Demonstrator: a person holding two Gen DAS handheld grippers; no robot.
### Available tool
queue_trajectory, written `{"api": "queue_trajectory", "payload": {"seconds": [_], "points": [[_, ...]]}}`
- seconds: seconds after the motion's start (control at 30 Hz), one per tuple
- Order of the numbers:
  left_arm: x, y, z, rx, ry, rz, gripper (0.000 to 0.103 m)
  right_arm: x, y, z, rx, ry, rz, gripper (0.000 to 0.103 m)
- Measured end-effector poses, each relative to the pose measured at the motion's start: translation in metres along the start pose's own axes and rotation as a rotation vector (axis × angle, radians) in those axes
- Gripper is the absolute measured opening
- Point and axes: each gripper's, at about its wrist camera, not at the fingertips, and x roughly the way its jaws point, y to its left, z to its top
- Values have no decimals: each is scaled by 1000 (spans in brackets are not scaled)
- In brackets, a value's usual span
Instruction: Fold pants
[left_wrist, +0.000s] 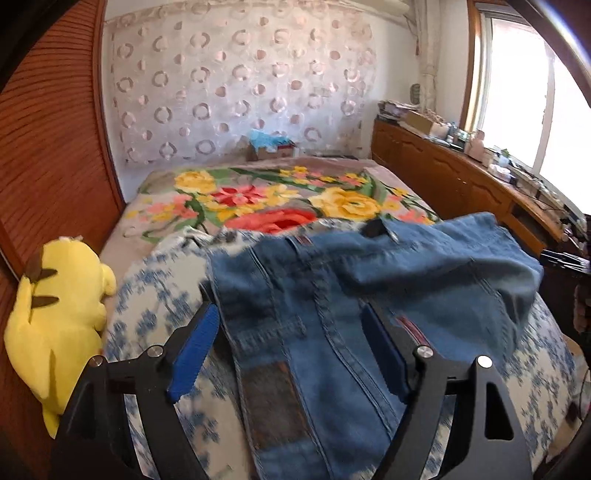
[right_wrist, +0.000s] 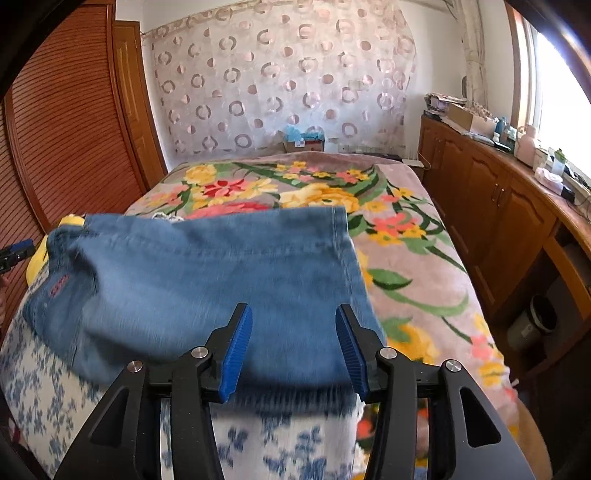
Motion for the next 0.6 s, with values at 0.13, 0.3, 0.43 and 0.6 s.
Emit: {"api": "queue_trajectory", "payload": {"seconds": [0.13, 0.3, 0.43, 0.6], "points": [[-4, -4, -18, -14, 42, -24, 80, -6, 2, -6, 21, 23, 7, 50], [-9, -5, -43, -22, 79, -20, 80, -8, 11, -7, -1, 44, 32, 51], [-10, -4, -60, -18, 114, -41, 78, -2, 19, -4, -34, 66, 68, 58], [-7, -3, -77, -19, 163, -45, 75, 12, 25, -2, -98, 96, 68, 64]]}}
